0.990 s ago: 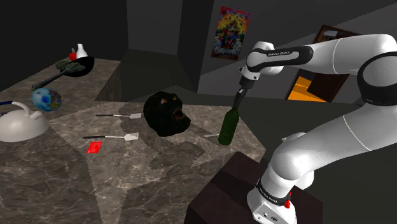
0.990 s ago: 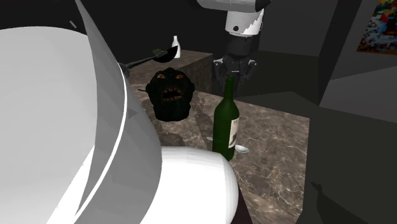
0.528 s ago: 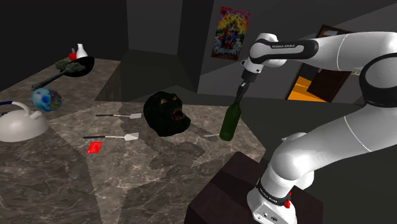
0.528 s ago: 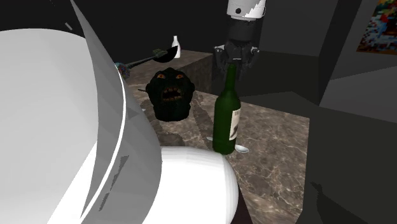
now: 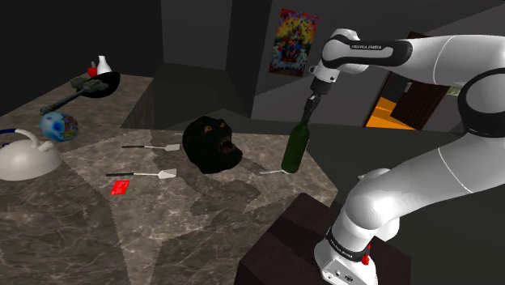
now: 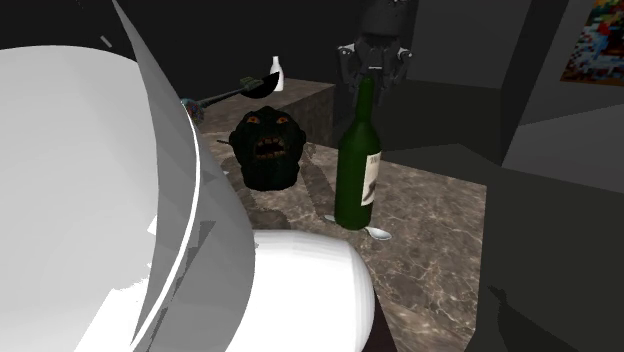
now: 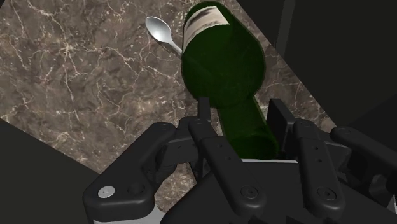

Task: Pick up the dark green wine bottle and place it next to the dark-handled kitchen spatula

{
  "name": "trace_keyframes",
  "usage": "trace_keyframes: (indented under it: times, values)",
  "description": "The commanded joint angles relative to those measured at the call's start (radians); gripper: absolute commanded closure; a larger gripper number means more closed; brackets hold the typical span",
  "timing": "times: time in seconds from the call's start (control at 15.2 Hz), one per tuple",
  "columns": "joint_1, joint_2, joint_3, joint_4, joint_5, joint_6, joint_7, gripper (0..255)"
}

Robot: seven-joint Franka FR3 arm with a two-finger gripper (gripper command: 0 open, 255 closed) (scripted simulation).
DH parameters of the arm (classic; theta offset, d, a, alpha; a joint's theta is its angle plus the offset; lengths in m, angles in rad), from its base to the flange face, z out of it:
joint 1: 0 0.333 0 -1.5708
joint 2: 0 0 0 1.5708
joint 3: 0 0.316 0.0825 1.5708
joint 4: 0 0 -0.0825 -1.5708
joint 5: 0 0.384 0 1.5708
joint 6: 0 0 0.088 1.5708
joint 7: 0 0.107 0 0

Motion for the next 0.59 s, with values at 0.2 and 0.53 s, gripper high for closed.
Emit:
trace_keyframes:
  times: [0.2,0.53]
  values:
    - [0.004,0.003,0.009,0.069,0.006,-0.066,0.004,255]
    - [0.009,0.014,0.015,0.145,0.013,-0.131,0.005,255]
